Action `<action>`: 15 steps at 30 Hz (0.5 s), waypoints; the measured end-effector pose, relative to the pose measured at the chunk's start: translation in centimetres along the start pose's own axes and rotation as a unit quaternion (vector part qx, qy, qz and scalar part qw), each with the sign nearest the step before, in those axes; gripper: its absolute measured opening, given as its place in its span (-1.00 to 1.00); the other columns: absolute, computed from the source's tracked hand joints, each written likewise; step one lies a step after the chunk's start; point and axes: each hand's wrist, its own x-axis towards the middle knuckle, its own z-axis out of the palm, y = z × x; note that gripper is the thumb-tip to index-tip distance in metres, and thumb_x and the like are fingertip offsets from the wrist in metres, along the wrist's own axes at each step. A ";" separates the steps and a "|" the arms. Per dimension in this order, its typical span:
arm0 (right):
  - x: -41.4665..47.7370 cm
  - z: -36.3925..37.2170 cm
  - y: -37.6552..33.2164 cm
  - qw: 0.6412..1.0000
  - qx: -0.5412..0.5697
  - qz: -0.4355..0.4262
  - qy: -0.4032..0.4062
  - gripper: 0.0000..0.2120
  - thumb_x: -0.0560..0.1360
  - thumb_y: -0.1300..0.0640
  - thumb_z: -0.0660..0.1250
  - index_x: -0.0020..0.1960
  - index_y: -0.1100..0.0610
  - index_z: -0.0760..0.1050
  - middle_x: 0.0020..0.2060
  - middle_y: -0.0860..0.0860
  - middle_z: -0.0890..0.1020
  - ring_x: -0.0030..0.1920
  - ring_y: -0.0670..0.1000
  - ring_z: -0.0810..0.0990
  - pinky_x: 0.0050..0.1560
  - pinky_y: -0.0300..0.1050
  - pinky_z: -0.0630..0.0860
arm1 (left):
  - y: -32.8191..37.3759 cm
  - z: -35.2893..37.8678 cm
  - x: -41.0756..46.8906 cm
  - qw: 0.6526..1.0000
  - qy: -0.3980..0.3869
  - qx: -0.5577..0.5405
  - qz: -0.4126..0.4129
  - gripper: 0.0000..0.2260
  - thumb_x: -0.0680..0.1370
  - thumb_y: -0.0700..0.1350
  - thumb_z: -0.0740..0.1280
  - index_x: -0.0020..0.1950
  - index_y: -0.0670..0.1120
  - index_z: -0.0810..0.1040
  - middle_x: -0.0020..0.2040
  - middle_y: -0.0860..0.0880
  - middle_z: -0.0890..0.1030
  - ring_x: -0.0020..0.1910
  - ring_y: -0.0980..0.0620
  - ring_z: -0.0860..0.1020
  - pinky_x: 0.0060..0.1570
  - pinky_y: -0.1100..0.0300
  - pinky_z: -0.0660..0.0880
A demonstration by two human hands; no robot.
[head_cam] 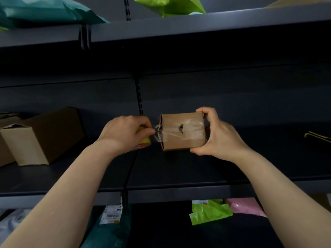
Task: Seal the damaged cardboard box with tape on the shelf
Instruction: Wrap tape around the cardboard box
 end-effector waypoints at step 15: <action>0.1 -0.1 -0.2 0.999 -0.031 0.004 -0.037 0.02 0.13 0.03 0.58 0.41 -0.32 0.08 0.29 -0.16 0.31 0.11 -0.05 0.49 0.23 0.05 0.44 | 0.4 -0.4 0.3 0.961 -0.145 -0.234 -0.022 -0.94 0.52 0.04 0.38 -0.04 0.19 0.63 -0.09 0.13 0.65 -0.01 0.09 0.59 0.09 0.07 0.50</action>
